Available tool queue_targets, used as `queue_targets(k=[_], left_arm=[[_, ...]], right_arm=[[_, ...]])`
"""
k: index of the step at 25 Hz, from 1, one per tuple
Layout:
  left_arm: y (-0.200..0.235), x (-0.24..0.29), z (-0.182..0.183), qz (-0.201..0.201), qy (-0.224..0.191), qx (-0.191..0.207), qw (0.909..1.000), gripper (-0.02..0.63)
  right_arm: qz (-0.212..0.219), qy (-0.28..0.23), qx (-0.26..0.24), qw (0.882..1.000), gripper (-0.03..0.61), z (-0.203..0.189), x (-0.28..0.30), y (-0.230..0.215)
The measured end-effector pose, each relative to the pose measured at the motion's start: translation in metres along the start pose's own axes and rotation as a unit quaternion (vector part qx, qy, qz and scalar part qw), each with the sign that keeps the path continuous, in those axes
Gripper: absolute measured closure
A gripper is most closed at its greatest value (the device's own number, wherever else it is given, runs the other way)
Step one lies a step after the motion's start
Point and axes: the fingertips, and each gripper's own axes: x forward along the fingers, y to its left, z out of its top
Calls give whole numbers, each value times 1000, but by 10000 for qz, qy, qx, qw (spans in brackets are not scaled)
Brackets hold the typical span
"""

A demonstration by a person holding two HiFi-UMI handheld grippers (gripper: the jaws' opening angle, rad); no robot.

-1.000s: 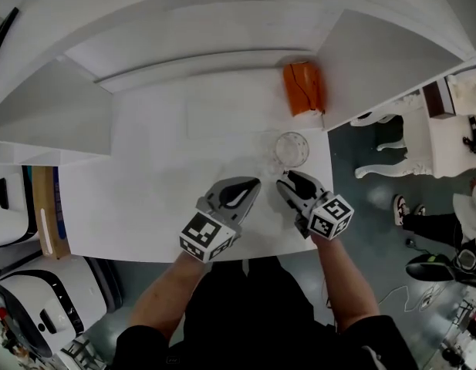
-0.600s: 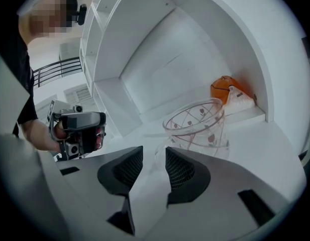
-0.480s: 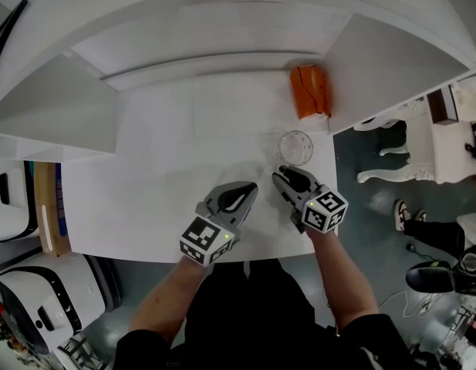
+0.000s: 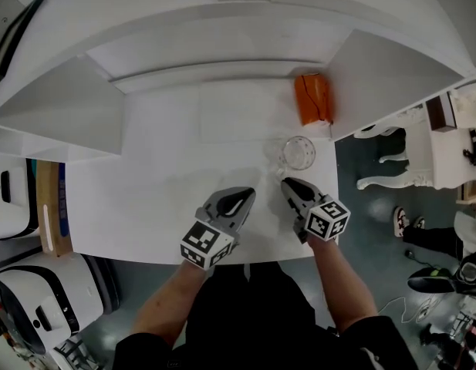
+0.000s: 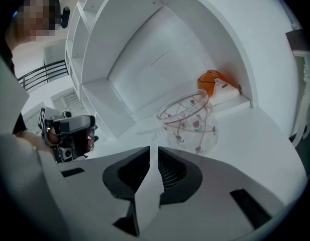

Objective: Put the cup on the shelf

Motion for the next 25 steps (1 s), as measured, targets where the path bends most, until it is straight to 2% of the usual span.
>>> queue_targets(k=[4,6,9,17,20,25], left_arm=[[-1,0,2,-17,-28,-14,10000,603],[-2,-1,4,-16,-43,-12,10000,603],[-3,-3,5,-4,-55,-12,10000,603],[0,-9,6,52,-65,-58,9999,603],[2,-11,6,84,-60,-79,9999,603],[3,-14,5,101,-48,-99,9999,603]], right_arm=[[-9,46,94,9999,512,-1,5,7],[-150,10,88,9998,469,4,11,8],[-428,-88,-7,9990,466,12,19,6],[-699,-102,100,9975,471,15,30,-1],[-828,-179,216,9962,526,16,29,-7],[-893,-221,206,9955,529,15,20,-11]])
